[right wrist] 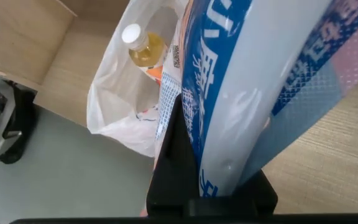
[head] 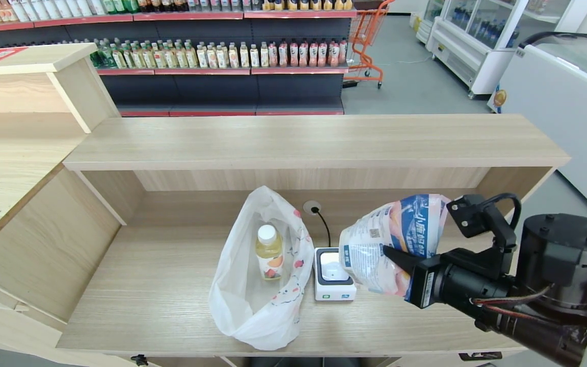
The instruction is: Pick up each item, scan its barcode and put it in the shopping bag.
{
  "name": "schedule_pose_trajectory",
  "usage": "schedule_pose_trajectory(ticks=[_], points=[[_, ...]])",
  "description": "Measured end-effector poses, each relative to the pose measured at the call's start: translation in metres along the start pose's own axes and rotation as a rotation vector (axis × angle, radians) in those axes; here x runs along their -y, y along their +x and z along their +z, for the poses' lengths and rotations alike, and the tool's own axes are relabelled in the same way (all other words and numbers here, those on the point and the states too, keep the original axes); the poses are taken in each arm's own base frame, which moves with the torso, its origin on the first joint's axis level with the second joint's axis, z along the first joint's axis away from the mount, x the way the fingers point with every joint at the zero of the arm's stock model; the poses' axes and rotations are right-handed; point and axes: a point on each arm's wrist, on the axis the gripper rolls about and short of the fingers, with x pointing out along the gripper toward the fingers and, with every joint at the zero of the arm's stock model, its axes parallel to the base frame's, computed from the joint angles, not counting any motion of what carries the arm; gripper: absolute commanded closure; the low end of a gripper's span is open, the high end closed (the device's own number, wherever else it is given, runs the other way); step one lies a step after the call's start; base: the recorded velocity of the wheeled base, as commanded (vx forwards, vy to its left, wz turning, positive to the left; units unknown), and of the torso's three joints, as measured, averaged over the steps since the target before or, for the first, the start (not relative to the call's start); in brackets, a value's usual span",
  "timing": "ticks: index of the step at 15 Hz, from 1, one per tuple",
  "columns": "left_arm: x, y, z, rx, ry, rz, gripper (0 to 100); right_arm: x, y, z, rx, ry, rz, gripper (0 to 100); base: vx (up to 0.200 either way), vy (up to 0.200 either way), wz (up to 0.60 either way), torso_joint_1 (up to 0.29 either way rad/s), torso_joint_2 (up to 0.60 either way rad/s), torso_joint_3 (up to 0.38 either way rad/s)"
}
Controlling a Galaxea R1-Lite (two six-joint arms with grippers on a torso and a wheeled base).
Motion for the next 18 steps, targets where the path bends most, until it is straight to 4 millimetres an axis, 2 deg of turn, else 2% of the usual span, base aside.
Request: schedule_pose_trajectory(ticks=[6,10,12,15,18], points=[[0.0,0.0,0.0,0.0,0.0,0.0,0,-0.002,-0.004,0.004,0.014,0.032,0.021,100,0.0,0.0,0.0,0.0,0.0,0.0],[0.0,0.0,0.0,0.0,-0.001,0.002,0,-0.002,-0.006,0.001,-0.039,0.08,0.037,100,0.0,0.2,0.0,0.001,0.0,0.005],[0.0,0.0,0.0,0.0,0.0,-0.001,0,-0.002,-0.006,-0.003,-0.128,0.142,0.021,100,0.0,0.0,0.0,0.0,0.0,0.0],[0.0,0.0,0.0,0.0,0.0,0.002,0,-0.006,-0.001,0.005,-0.172,0.235,0.006,100,0.0,0.0,0.0,0.0,0.0,0.0],[0.0,0.0,0.0,0.0,0.0,0.0,0,-0.007,0.009,0.003,-0.205,0.274,-0.012,100,0.0,0.0,0.0,0.0,0.0,0.0]])
